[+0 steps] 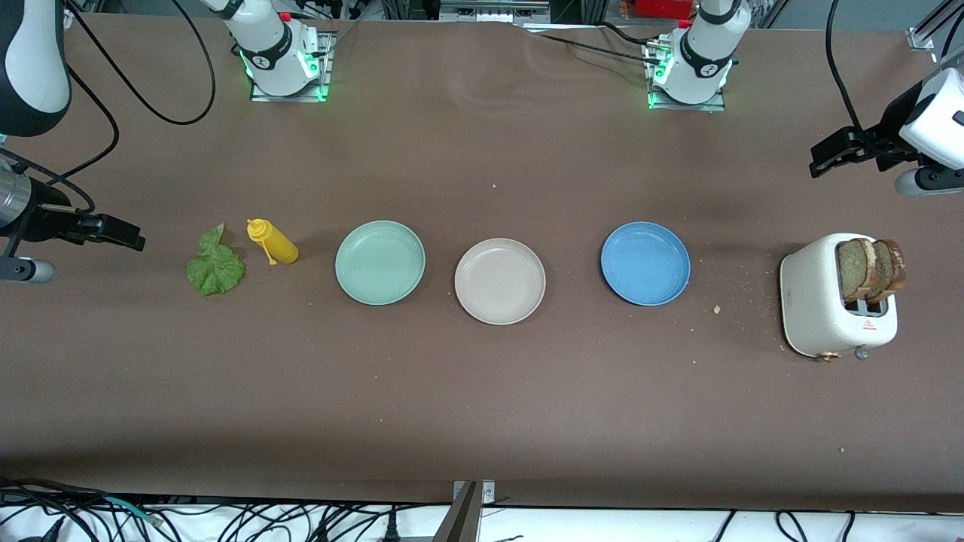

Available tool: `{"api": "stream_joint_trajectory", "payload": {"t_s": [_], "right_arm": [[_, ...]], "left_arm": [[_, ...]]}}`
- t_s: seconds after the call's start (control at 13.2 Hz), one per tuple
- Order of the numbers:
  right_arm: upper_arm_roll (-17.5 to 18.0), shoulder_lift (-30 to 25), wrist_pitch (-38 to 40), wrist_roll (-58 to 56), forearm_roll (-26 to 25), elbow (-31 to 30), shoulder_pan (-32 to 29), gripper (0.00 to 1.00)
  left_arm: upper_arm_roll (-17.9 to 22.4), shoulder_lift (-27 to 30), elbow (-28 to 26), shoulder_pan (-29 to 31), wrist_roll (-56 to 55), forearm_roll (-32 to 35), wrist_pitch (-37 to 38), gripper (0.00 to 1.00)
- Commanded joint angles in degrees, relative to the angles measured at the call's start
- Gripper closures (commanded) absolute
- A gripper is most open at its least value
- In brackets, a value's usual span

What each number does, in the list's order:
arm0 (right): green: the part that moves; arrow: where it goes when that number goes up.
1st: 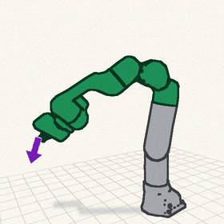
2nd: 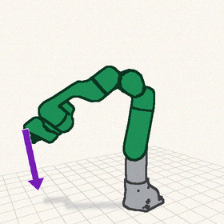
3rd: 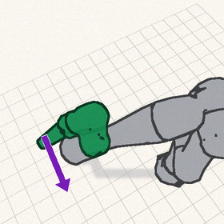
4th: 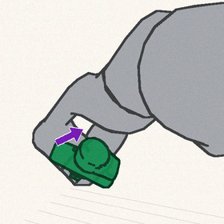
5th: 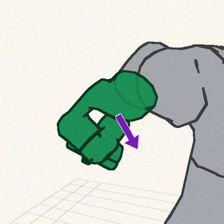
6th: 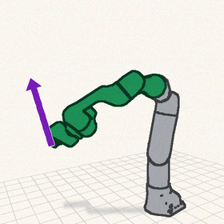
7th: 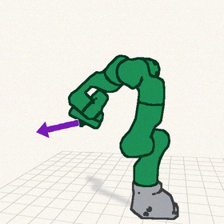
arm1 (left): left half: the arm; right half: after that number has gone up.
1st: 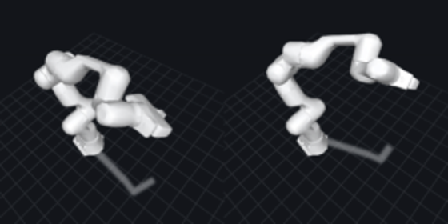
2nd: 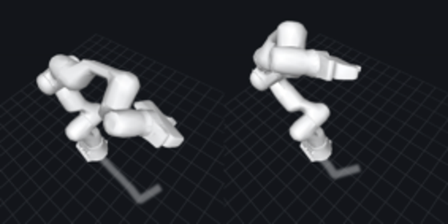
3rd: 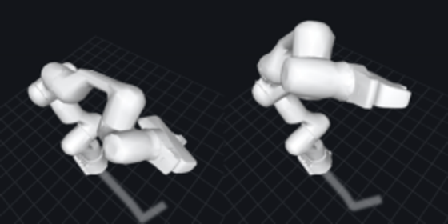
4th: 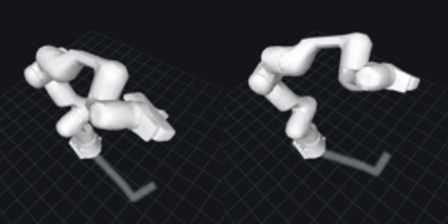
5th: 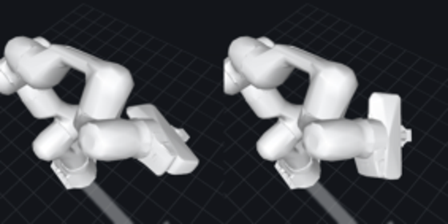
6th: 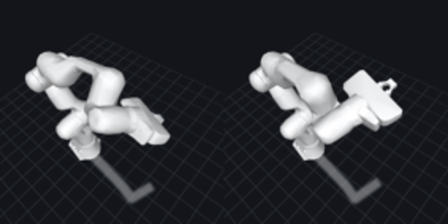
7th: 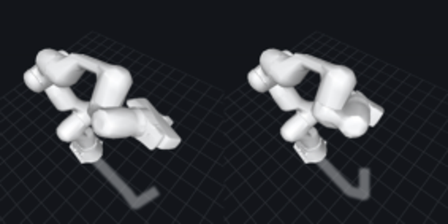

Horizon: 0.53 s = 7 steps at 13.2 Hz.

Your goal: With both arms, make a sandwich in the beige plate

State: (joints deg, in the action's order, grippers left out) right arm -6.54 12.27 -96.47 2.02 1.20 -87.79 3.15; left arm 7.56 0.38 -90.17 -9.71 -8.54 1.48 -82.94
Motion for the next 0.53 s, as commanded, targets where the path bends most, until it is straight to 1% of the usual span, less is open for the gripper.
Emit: {"api": "stream_joint_trajectory", "payload": {"t_s": [0.0, 0.46], "right_arm": [[0.2, -0.8, -0.6, 0.4, 0.2, -0.9, -0.1, 0.00], [0.2, -0.8, -0.6, 1.0, 0.3, -0.9, 0.0, 0.00]], "left_arm": [[-0.3, 0.3, -0.4, 0.3, -0.2, 0.7, -0.5, 0.00], [-0.3, 0.1, -0.3, 0.3, -0.2, 0.7, -0.7, 0.00]]}}
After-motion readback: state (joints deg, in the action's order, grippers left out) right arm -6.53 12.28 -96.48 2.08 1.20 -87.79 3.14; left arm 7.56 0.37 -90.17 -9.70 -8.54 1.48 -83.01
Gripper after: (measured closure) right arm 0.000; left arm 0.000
